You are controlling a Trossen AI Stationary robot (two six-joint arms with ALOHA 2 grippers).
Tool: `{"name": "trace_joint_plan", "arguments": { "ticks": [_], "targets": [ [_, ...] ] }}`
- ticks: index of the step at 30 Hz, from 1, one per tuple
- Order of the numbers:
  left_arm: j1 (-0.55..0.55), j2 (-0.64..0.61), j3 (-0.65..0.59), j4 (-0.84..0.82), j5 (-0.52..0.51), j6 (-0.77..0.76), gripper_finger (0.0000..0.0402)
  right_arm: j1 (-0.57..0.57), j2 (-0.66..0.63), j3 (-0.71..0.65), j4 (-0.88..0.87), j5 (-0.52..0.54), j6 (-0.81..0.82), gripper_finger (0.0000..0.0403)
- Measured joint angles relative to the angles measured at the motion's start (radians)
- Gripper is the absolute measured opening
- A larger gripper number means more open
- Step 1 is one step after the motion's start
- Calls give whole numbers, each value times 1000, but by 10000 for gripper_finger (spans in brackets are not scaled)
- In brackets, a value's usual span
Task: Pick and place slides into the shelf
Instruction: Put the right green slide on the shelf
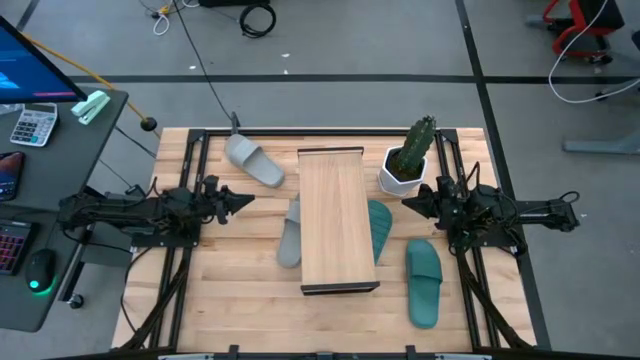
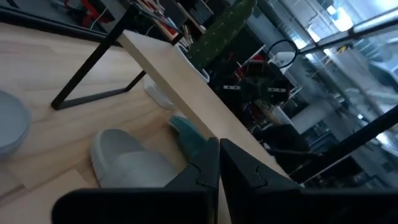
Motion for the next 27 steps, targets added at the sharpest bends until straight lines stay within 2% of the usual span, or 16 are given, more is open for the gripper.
{"name": "trace_joint_plan", "arguments": {
  "ticks": [3,7,10,13,18,21,27],
  "targets": [
    [-1,0,10,2,0,69,22,0,0,0,0,39,106,18],
    [0,6,74,11,-1,239,32,0,0,0,7,21,147,18],
    [0,32,134,-5,-7,292,38,0,0,7,37,-11,133,18],
    [0,81,212,-46,-12,363,40,0,5,64,-7,-50,90,18],
    [0,223,355,-205,-33,425,36,1,60,300,-351,-118,-47,10],
    [0,324,432,-238,-34,466,35,1,123,472,-570,-162,-111,4],
    [0,491,573,-241,-34,531,41,1,294,756,-1080,-361,-160,14]
  ]
}}
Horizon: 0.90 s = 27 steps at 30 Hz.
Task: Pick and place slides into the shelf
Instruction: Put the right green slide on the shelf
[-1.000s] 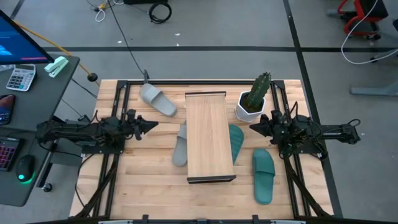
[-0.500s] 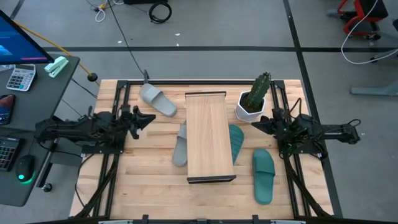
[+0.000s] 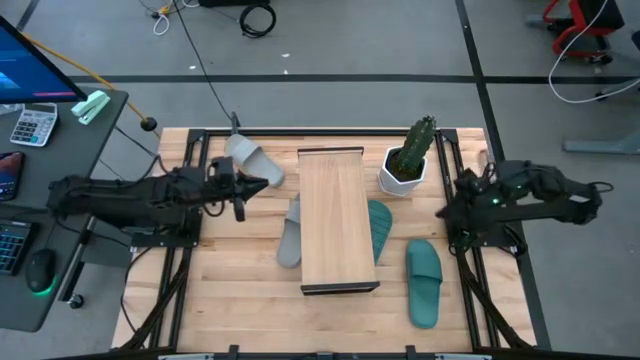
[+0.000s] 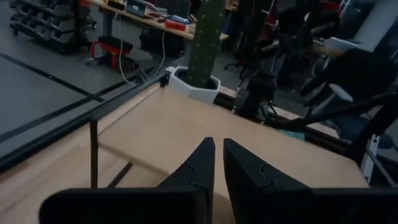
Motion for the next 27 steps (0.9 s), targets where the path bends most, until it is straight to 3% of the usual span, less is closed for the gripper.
{"name": "trace_joint_plan", "arguments": {
  "ticks": [4,7,11,17,27],
  "targets": [
    [0,65,63,-1,0,19,40,0,89,67,-241,-129,-69,26],
    [-5,85,89,-10,0,10,39,0,126,54,-298,-219,-144,36],
    [-30,91,96,-40,1,-17,45,0,160,1,-301,-306,-224,60],
    [-84,91,96,-116,-14,-42,53,0,208,-98,-292,-323,-293,111],
    [-133,91,96,-264,-55,-82,72,0,226,-248,-80,-421,-287,197]
  ]
}}
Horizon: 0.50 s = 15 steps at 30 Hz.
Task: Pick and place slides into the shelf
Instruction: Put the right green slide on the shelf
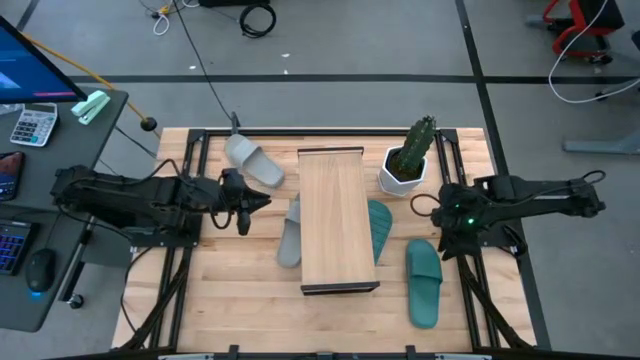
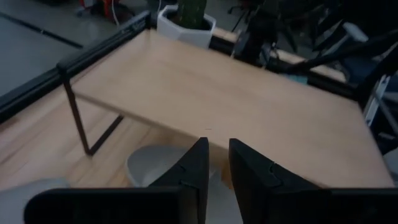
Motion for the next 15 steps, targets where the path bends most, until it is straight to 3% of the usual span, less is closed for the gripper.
{"name": "trace_joint_plan", "arguments": {
  "ticks": [9,15],
  "targets": [
    [0,0,0,-32,-1,1,84,69,51,-40,118,37,77,223],
    [0,0,0,-53,-1,2,83,200,144,-40,214,154,134,225]
  ]
}}
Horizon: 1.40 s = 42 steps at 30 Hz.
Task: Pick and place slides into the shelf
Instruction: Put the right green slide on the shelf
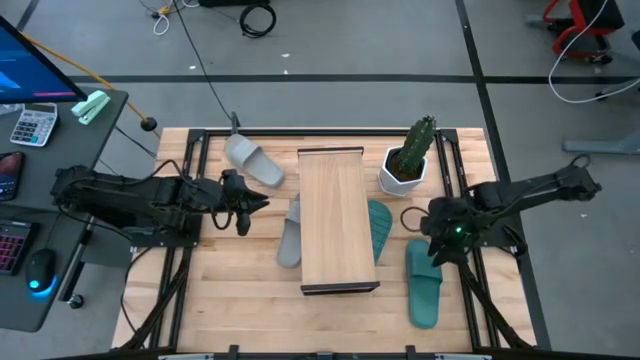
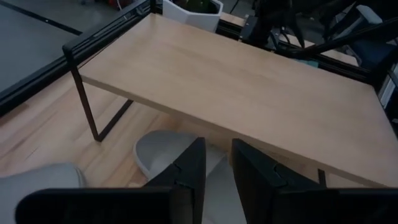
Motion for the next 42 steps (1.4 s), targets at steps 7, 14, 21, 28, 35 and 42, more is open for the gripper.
{"name": "trace_joint_plan", "arguments": {
  "ticks": [7,14,21,28,35,42],
  "targets": [
    [0,0,0,-21,0,26,89,171,155,0,92,162,66,224],
    [2,0,0,-28,0,56,94,250,265,26,81,329,188,217],
    [2,0,0,-47,0,56,96,259,287,104,62,382,164,210],
    [2,0,0,-62,0,56,96,257,296,116,-29,448,181,203],
    [2,0,0,-64,0,52,94,279,336,115,5,357,192,202],
    [2,0,0,-65,0,54,99,376,338,115,58,332,289,196]
  ]
}}
